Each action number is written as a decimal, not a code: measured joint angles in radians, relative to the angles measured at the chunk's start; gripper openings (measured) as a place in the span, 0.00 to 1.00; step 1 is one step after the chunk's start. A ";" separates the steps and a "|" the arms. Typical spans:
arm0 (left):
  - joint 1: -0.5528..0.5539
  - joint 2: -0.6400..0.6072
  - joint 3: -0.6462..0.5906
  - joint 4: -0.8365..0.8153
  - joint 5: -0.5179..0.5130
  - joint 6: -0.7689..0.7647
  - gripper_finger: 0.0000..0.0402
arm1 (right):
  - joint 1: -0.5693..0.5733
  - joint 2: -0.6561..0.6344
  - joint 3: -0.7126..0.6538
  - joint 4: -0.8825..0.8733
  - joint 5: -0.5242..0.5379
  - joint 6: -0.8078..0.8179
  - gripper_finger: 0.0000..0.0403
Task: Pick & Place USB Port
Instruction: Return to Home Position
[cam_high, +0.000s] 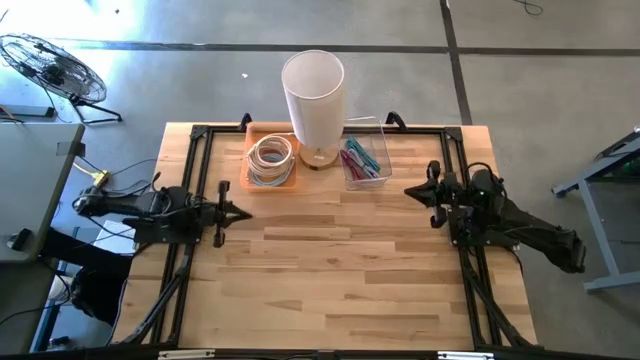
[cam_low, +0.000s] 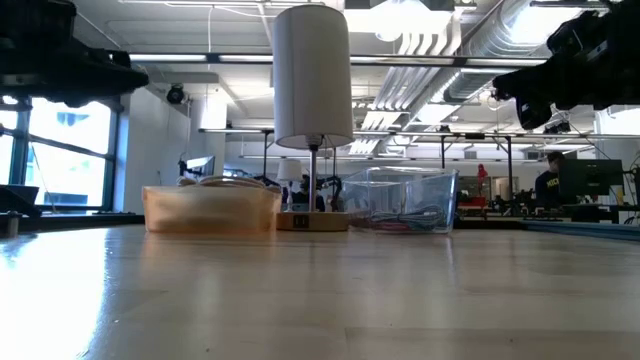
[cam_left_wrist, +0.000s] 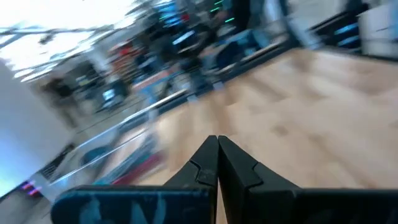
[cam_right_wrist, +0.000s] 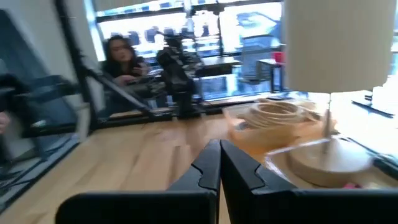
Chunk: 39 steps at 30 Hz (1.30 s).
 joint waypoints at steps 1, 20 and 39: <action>0.022 0.000 0.000 0.003 -0.014 -0.001 0.00 | 0.000 0.000 0.000 -0.003 0.028 0.006 0.00; 0.195 0.010 -0.001 0.006 -0.038 -0.200 0.00 | 0.000 0.000 0.000 -0.126 0.304 -0.024 0.00; 0.195 0.010 -0.001 0.005 -0.038 -0.202 0.00 | 0.000 0.000 0.000 -0.150 0.306 -0.018 0.00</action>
